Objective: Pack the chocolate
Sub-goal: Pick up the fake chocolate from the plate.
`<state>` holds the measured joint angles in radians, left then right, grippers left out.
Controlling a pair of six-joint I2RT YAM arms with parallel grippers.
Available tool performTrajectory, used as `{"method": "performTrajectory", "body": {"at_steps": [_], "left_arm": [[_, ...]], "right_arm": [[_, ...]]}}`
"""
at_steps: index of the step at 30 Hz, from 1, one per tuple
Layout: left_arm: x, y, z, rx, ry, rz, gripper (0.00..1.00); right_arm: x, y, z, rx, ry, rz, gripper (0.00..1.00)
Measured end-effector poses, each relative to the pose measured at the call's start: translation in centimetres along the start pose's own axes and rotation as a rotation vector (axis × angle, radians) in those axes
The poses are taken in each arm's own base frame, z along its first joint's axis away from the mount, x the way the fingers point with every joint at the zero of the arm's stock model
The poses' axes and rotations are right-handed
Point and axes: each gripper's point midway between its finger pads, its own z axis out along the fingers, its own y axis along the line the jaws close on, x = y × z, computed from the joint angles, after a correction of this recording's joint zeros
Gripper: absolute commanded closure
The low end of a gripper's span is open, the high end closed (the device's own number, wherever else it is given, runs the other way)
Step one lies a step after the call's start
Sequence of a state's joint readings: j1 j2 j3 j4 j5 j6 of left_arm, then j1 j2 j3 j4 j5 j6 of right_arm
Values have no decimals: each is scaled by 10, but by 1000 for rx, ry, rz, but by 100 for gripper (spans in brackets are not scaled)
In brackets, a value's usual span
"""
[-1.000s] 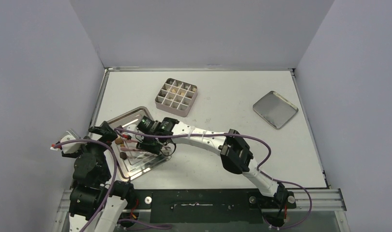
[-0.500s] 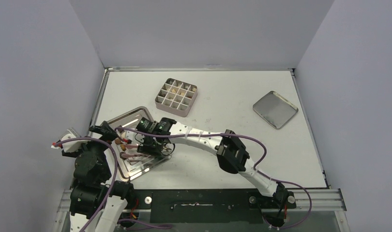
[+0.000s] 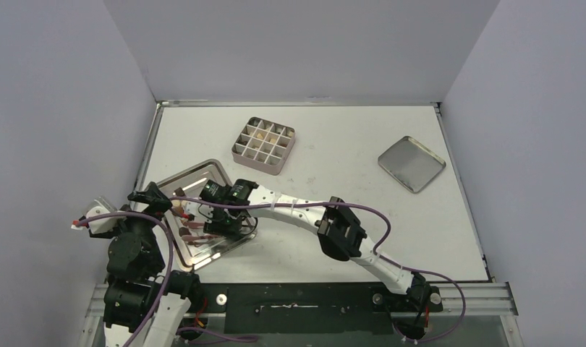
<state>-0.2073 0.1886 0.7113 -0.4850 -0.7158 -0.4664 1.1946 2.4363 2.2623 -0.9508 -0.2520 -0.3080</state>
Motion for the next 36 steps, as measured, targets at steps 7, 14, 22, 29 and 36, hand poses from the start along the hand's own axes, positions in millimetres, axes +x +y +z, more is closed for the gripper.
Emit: {"method": "performTrajectory", "body": {"at_steps": [7, 14, 22, 29, 36], "left_arm": [[-2, -1, 0, 2, -9, -8, 11], [-3, 0, 0, 1, -13, -11, 11], [-4, 0, -1, 2, -14, -12, 11], [-5, 0, -2, 4, -19, -17, 11], [-8, 1, -4, 9, -29, -26, 11]], "right_arm": [[0, -1, 6, -1, 4, 1, 60], [-5, -2, 17, 1, -7, -4, 62], [-8, 1, 20, 0, -15, -10, 73], [-8, 0, 21, 2, -19, -9, 75], [3, -1, 19, 4, -11, 26, 78]]}}
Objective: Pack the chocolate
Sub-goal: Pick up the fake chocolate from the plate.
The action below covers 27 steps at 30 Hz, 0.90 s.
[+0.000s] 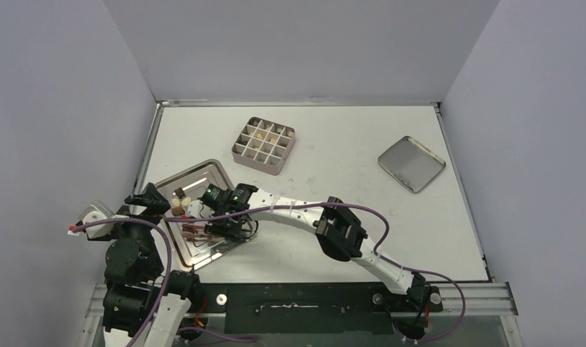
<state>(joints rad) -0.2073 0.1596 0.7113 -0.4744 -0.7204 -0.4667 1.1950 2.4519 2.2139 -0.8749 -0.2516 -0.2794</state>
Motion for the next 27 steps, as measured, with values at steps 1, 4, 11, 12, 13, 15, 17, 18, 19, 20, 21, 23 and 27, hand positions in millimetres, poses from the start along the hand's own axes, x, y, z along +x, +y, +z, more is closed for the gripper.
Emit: {"method": "performTrajectory", "body": {"at_steps": [1, 4, 11, 12, 13, 15, 17, 18, 19, 20, 21, 23, 27], "left_arm": [[-1, 0, 0, 1, -2, -2, 11], [-2, 0, -1, 3, -7, -7, 11], [-3, 0, -2, 9, -9, -11, 11], [-3, 0, -2, 11, -8, -11, 11], [-2, -1, -2, 13, -7, -11, 11], [-2, -1, -3, 19, -6, -13, 11], [-2, 0, -4, 23, -10, -18, 11], [-2, 0, -5, 25, -13, -20, 11], [-3, 0, -5, 27, -14, -22, 11], [-3, 0, -6, 29, -15, -24, 11], [-3, 0, -6, 30, -15, -24, 11], [-3, -1, -6, 32, -16, -26, 11], [-4, -1, -7, 37, -22, -32, 11]], "right_arm": [[1, -1, -3, 1, -1, 9, 78], [5, -6, -17, 15, -8, 44, 80], [2, -29, -55, 65, -75, 118, 82], [2, -32, -60, 72, -85, 129, 82], [1, -34, -64, 79, -95, 139, 82], [3, -42, -74, 93, -111, 164, 82], [5, -51, -82, 107, -123, 192, 82], [5, -55, -86, 114, -133, 203, 82], [6, -60, -90, 123, -140, 217, 82], [7, -66, -93, 134, -150, 231, 82], [10, -73, -97, 149, -158, 245, 82], [18, -84, -104, 190, -161, 268, 79], [37, -110, -119, 328, -139, 303, 79]]}}
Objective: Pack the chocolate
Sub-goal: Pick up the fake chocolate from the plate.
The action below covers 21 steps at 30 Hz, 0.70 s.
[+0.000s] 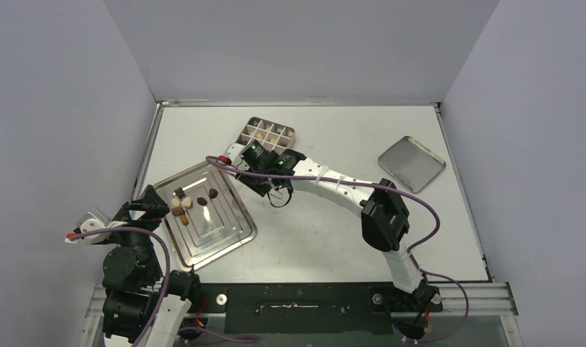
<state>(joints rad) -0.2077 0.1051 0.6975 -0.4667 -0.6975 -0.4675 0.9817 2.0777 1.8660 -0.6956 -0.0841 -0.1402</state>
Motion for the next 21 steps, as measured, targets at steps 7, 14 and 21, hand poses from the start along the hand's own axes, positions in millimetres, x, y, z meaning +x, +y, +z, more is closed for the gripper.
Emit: {"method": "performTrajectory", "body": {"at_steps": [7, 14, 21], "left_arm": [[-1, 0, -1, 5, -3, -4, 11], [-1, 0, -1, 6, -5, -6, 11], [-3, 0, -3, 9, -10, -12, 11]], "right_arm": [[0, -41, -9, 272, 19, -7, 80], [2, -59, -13, 348, 21, 27, 79], [20, -105, -15, 359, 33, 152, 79]]}}
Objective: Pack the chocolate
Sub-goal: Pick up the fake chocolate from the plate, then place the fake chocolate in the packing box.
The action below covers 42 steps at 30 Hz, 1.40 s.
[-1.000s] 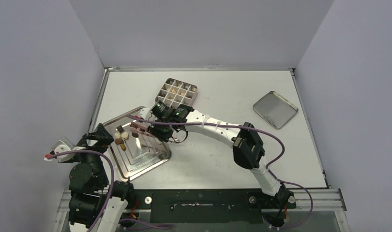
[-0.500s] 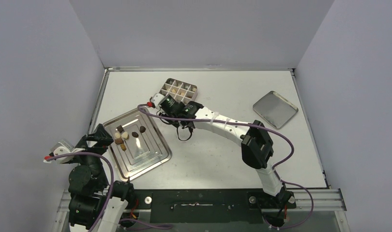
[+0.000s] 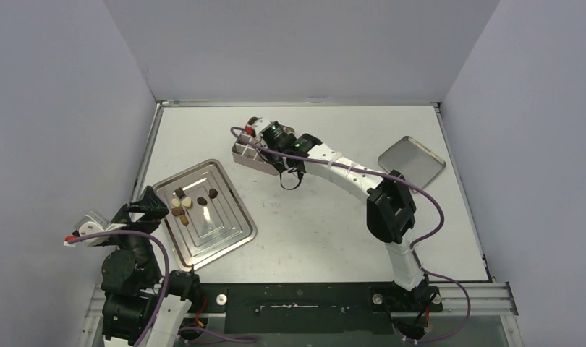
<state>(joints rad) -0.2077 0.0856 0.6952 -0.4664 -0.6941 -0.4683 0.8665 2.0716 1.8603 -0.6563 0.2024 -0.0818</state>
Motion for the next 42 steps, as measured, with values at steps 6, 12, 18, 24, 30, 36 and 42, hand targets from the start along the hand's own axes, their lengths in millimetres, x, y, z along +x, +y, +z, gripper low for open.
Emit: {"method": "performTrajectory", "body": {"at_steps": [6, 12, 18, 24, 30, 36, 42], "left_arm": [[-1, 0, 0, 1, -2, -3, 11], [-1, 0, 0, 1, -2, -2, 11], [1, 0, 0, 2, 0, -1, 11], [0, -1, 0, 4, -1, -2, 11], [0, -1, 0, 5, -1, -3, 11], [0, -1, 0, 5, -2, -3, 11], [0, -1, 0, 5, -3, -4, 11]], "right_arm": [[14, -43, 11, 8, 31, 99, 78], [18, -38, 14, -43, 41, 120, 77], [47, -14, 24, -111, 104, 114, 76], [66, -4, 27, -140, 153, 112, 73], [63, -4, 27, -141, 141, 114, 73], [60, -4, 35, -140, 141, 114, 69], [61, -3, 44, -132, 149, 112, 64]]}}
